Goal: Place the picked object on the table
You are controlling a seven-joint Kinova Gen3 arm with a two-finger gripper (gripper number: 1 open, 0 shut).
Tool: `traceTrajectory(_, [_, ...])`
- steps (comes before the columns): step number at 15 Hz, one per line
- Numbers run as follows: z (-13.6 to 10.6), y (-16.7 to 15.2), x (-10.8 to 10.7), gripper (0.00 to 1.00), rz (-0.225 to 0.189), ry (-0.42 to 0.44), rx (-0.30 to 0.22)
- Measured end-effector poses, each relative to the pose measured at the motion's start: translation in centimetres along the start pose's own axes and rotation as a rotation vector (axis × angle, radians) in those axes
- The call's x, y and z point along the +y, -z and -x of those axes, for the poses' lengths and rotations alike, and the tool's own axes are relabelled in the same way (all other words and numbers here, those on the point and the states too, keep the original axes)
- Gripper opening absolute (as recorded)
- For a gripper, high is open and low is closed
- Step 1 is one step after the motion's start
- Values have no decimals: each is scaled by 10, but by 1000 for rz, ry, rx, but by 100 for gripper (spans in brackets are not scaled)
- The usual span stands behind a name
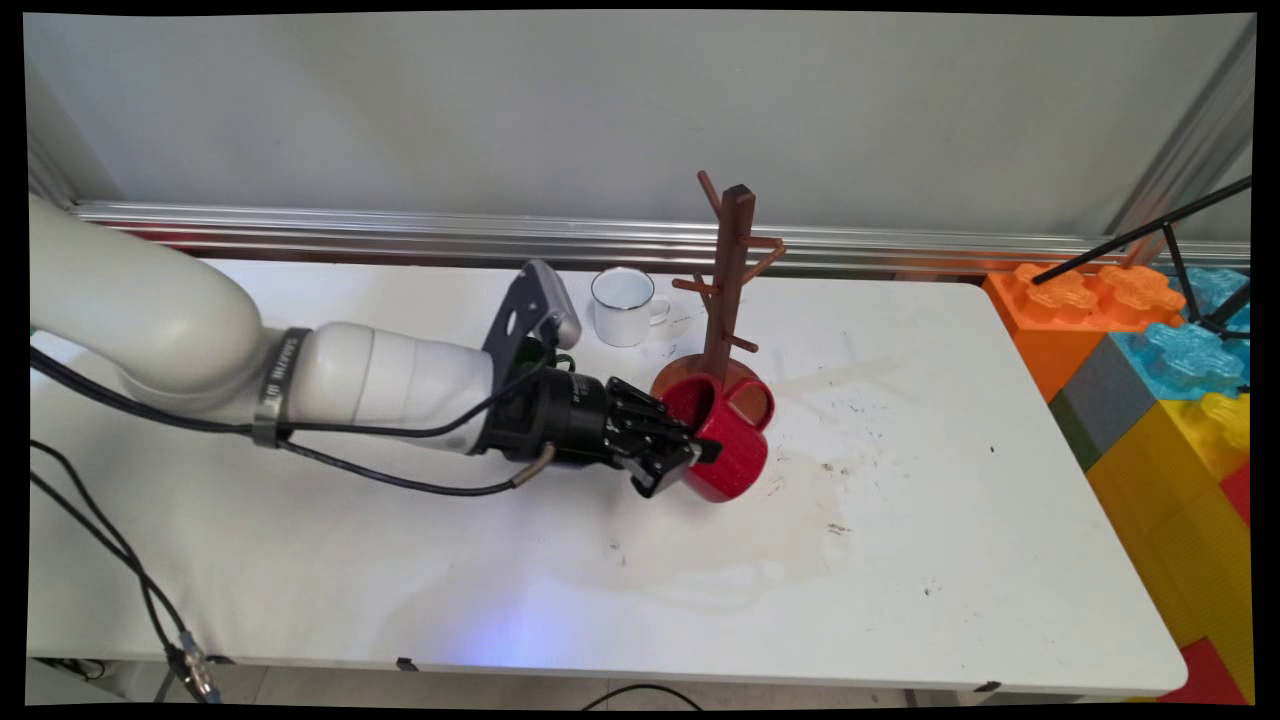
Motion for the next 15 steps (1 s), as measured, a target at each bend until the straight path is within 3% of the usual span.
traceTrajectory(10, [-20, 49, -1, 0, 40, -265, -123])
traceTrajectory(15, [-21, 63, -7, 0, 58, -429, -218])
